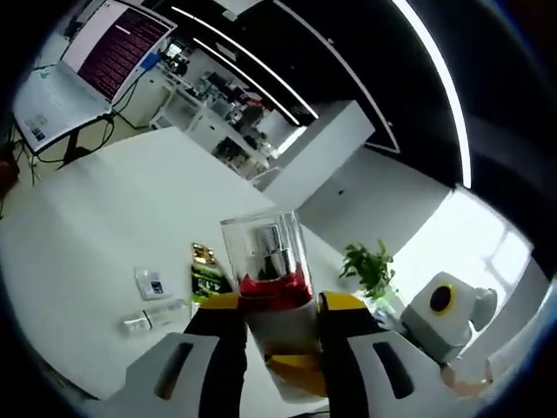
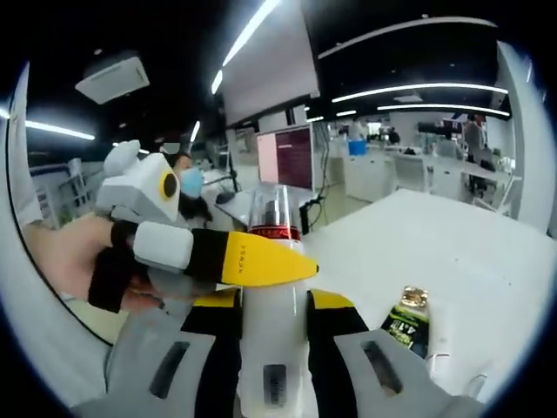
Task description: Arrange the skincare products in the storage area until every visible bottle or jar stands upright without overlapping.
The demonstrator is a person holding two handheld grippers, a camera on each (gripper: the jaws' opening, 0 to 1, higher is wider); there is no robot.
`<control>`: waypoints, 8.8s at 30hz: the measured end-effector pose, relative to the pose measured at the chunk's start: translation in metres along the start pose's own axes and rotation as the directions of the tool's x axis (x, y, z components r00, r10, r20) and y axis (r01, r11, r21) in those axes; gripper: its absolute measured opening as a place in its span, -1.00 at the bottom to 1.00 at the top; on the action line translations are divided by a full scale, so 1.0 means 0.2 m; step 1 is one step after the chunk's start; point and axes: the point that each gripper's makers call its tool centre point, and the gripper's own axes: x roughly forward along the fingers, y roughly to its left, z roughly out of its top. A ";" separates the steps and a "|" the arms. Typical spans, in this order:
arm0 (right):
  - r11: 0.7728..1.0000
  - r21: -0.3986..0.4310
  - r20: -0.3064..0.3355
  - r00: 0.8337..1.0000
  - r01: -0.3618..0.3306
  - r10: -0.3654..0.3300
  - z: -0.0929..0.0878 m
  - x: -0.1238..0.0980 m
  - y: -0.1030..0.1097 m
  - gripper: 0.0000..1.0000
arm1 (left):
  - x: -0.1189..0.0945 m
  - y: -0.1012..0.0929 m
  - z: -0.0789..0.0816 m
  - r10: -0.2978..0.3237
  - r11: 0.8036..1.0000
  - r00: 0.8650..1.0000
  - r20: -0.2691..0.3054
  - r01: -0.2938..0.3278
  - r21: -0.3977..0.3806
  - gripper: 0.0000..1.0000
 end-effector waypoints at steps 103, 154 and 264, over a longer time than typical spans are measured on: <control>0.909 0.111 0.120 0.913 -0.403 0.390 0.46 -0.48 0.23 -0.36 | -0.22 -0.82 0.19 -0.572 0.773 0.803 -0.169 0.596 0.216 -0.48; 0.974 -0.154 0.036 0.984 -0.168 0.175 -0.19 -0.63 -0.02 -0.43 | 0.03 -0.78 -0.60 -0.470 0.323 0.477 -0.743 0.876 0.358 -0.47; 0.982 -0.054 -0.133 0.973 0.182 -0.188 -0.89 -0.64 -1.01 -0.11 | 0.99 -0.40 -0.95 -0.505 0.410 0.464 -0.727 0.871 0.271 -0.04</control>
